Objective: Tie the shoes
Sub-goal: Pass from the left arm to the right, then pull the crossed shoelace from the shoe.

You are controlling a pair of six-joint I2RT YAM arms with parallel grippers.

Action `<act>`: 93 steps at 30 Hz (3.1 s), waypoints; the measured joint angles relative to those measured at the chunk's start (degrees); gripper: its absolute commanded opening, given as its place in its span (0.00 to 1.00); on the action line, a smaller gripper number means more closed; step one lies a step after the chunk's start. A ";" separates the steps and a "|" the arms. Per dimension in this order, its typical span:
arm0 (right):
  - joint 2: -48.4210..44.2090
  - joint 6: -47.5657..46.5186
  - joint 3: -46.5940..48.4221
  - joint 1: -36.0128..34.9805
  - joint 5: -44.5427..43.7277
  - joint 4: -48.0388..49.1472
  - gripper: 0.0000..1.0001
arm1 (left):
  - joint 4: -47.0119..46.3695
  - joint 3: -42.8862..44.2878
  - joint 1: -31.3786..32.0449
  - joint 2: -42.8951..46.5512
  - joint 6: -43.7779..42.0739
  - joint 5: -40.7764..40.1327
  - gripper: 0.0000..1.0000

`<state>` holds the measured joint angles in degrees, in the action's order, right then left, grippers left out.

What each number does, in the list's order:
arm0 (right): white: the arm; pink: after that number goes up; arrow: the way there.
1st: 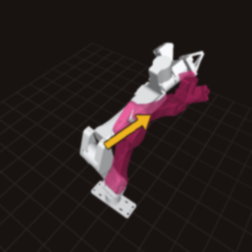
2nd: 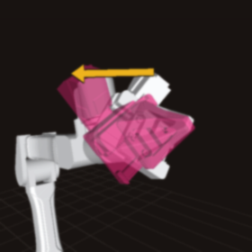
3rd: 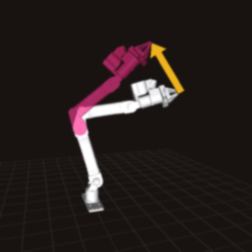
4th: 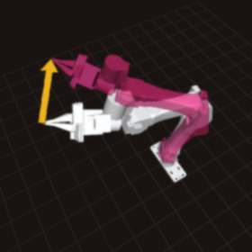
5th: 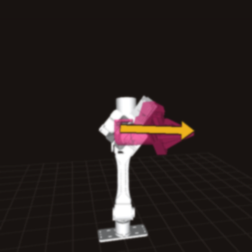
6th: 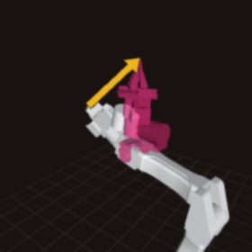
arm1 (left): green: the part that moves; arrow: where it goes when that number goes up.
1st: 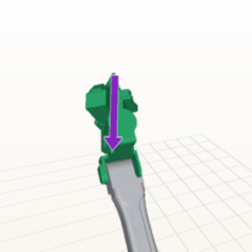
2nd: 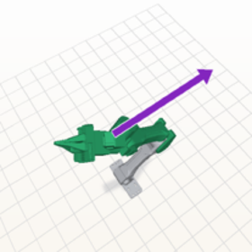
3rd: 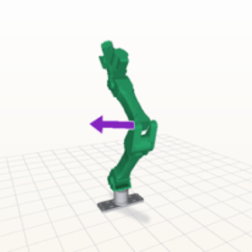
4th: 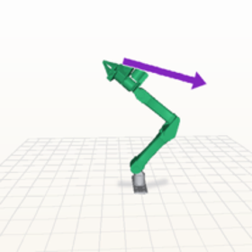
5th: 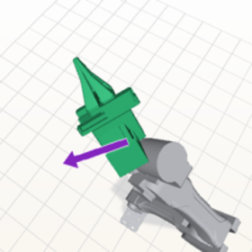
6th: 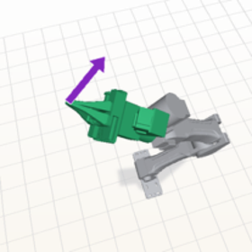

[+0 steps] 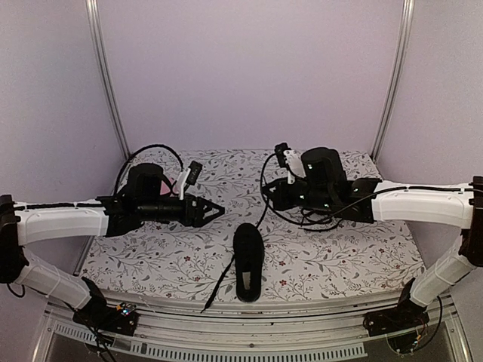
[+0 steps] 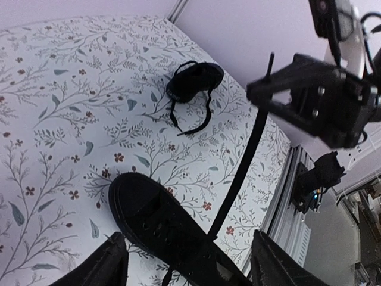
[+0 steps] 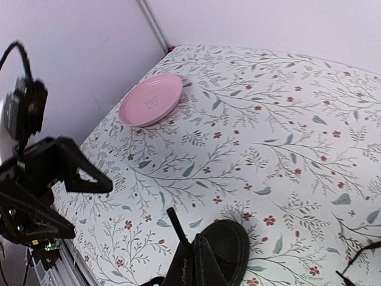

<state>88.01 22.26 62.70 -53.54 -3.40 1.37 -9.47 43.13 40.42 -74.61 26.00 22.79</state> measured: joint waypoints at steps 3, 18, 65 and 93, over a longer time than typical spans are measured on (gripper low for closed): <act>-5.31 2.51 -5.16 3.85 -2.08 -1.68 0.02 | -1.73 -4.79 2.27 -0.20 0.83 -0.24 0.64; -13.60 10.36 -13.62 9.57 -3.54 -3.82 0.02 | -6.58 -5.31 11.30 -18.12 -2.69 0.44 0.47; -24.28 19.74 -26.10 18.21 -11.19 -25.27 0.02 | -4.68 -12.92 12.90 -9.14 0.28 -5.01 0.00; -28.61 22.45 -35.36 38.95 -1.25 -24.48 0.02 | -1.99 -12.41 13.33 -10.93 3.52 -9.64 0.00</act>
<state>59.40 44.71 27.33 -14.59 -4.64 -23.11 -11.46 30.72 53.76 -85.54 29.52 13.15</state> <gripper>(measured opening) 0.022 0.004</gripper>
